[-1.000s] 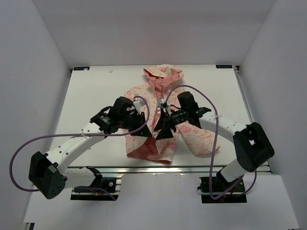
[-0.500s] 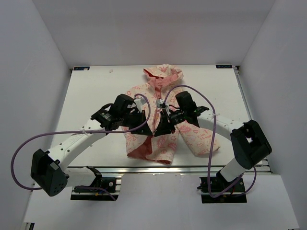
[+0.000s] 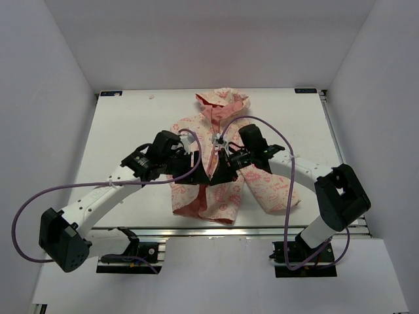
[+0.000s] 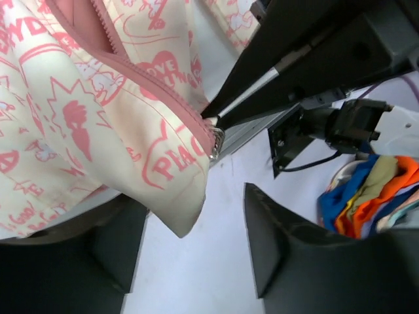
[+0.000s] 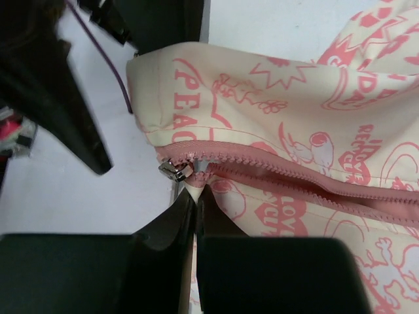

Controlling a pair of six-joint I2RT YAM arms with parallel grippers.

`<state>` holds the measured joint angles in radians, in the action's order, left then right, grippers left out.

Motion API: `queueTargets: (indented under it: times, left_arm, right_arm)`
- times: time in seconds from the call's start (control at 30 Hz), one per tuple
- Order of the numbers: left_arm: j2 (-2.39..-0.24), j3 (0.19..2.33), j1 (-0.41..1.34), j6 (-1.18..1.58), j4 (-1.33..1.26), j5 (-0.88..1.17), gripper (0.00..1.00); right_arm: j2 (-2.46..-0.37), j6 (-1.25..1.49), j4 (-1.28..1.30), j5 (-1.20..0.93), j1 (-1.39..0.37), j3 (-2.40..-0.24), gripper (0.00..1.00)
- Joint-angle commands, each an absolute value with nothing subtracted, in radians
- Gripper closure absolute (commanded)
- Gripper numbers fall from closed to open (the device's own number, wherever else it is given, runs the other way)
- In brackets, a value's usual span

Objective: Zip up the jacket

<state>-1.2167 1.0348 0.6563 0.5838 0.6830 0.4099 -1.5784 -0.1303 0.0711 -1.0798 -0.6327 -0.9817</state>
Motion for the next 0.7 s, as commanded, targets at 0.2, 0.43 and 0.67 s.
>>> queueTargets:
  times: [0.2,0.43,0.67]
  left_arm:
    - [-1.02,0.793,0.655,0.801,0.314,0.449,0.28]
    - [-0.918,0.715,0.658,0.888,0.236,0.348,0.32]
    - [-0.891,0.643,0.67,0.914,0.107,0.299,0.32]
  right_arm:
    - [-1.514,0.198,-0.181,-0.973,-0.666,-0.907,1.0]
    - [-1.497,0.307,-0.247,-0.928,-0.681,-0.87,1.0]
    - [-1.465,0.339,-0.25,-0.882,-0.696,-0.856,1.0]
